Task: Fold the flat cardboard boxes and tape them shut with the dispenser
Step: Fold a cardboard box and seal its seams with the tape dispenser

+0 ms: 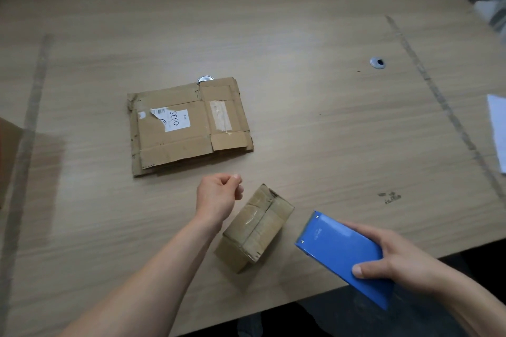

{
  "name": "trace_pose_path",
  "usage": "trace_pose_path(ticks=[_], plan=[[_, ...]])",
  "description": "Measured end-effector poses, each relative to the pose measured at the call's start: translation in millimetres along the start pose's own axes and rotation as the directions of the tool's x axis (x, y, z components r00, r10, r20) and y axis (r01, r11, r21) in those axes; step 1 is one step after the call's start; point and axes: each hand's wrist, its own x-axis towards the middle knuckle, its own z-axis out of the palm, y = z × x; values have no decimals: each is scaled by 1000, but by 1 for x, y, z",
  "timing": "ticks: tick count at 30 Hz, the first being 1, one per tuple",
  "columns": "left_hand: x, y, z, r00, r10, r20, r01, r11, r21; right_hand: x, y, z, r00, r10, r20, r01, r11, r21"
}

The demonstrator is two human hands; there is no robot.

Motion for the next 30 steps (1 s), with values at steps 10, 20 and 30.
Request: trace_pose_path(ticks=[10, 20, 30], plan=[[1, -12, 5, 994, -112, 8, 112, 993, -45, 16, -2, 18, 999, 32, -20, -32, 999, 11], [13, -29, 11, 996, -13, 91, -32, 880, 475, 40, -16, 33, 993, 101, -60, -105, 992, -75], [15, -27, 7, 988, -115, 99, 28, 780, 626, 46, -36, 29, 990, 130, -59, -139, 976, -170]])
